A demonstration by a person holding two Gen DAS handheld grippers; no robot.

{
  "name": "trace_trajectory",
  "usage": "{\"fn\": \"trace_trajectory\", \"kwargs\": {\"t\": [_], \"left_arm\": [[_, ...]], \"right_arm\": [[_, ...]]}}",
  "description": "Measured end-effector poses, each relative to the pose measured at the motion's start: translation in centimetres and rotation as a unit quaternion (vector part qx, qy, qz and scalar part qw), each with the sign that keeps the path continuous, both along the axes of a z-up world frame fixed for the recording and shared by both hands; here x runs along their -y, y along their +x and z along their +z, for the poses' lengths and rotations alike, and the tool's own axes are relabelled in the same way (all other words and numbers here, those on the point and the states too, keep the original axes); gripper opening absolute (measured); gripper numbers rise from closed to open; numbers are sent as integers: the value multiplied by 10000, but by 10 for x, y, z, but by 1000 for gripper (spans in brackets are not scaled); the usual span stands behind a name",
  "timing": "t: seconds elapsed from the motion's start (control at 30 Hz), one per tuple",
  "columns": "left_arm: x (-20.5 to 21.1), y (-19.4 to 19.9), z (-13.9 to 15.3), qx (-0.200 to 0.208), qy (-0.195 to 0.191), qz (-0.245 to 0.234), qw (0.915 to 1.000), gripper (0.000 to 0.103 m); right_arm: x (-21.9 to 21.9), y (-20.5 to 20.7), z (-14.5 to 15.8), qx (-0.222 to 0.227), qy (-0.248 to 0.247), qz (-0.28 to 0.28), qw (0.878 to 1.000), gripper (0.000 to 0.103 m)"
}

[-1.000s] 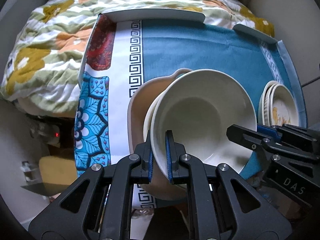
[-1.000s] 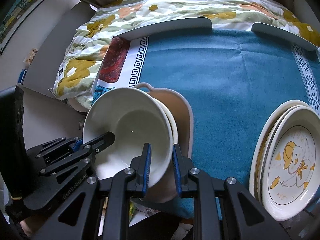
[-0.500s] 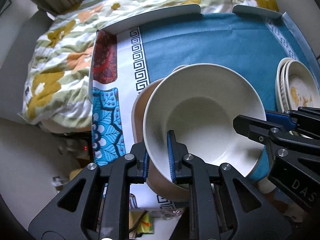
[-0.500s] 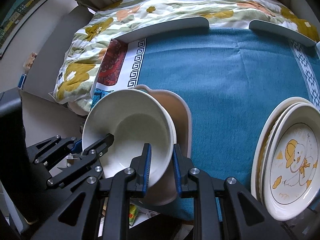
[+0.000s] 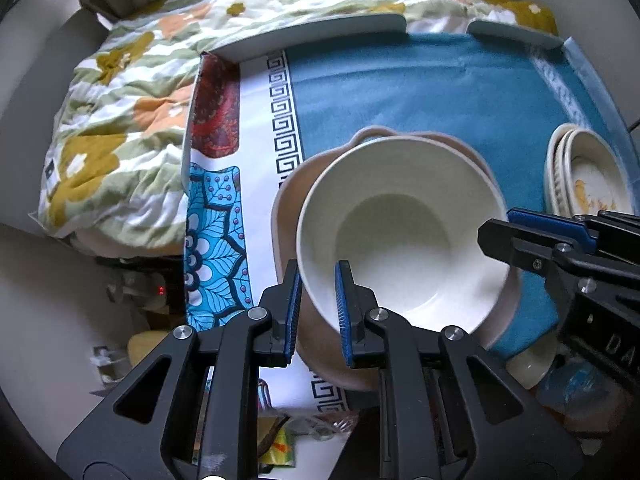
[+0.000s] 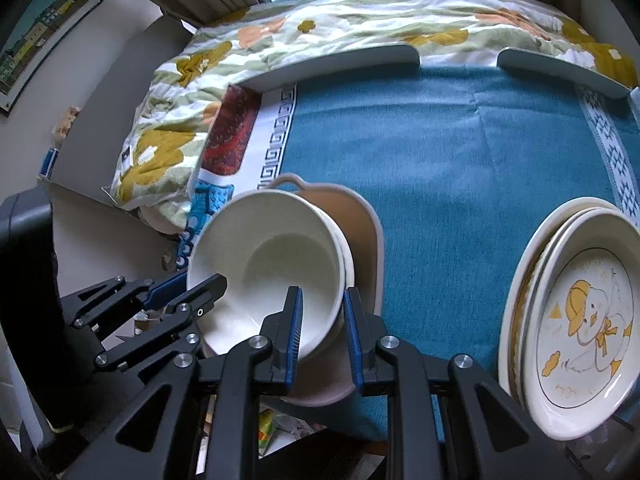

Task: Organize plates and bowls
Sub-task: 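Open both tools and withdraw from the nested bowls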

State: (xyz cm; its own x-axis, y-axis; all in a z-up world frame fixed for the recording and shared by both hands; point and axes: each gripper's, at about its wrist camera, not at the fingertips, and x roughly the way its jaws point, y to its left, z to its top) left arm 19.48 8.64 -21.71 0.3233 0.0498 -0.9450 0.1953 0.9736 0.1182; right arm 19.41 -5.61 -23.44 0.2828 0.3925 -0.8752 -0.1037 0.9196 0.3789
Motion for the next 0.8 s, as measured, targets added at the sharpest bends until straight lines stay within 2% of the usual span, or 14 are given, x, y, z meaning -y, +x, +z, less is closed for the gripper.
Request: {"fn": "trace_trajectory", "kwargs": {"t": [0.17,0.27,0.3,0.33,0.37,0.4,0.43,0.47,0.5,0.53,0.67,0.8], "left_arm": [[-11,-11,34,266,-390,39,9989,13],[-22,-22,58,505,-641,43,9967,21],[-26,-26,65,587,-687,43,9959,32],[-31,-32,72,693,-723,45,9950,55],[-34,-36,77,776,-726,58,9943,70],[-39,-41,82,900,-729,71,9932,90],[-43,-46,86,1001,-744,67,9922,94],[-46,-49,88,1034,-748,65,9918,94],[-49,-52,87,1002,-736,73,9922,94],[-53,-54,85,911,-716,82,9932,94],[-64,-60,68,636,-568,131,9963,94],[-68,-57,44,326,-409,192,9984,94]], "right_arm": [[11,-9,31,389,71,5,9992,19],[17,-18,51,597,65,56,9982,19],[20,-22,57,651,67,58,9978,19],[22,-25,62,702,69,79,9975,19],[24,-29,65,741,71,100,9972,21],[26,-32,68,781,74,121,9968,31],[28,-36,71,831,66,147,9964,52],[29,-39,72,868,30,157,9961,63],[31,-42,73,891,-31,158,9959,86],[32,-44,72,904,-103,159,9957,97],[37,-52,63,934,-463,289,9941,99],[33,-48,41,426,-1082,643,9911,99]]}}
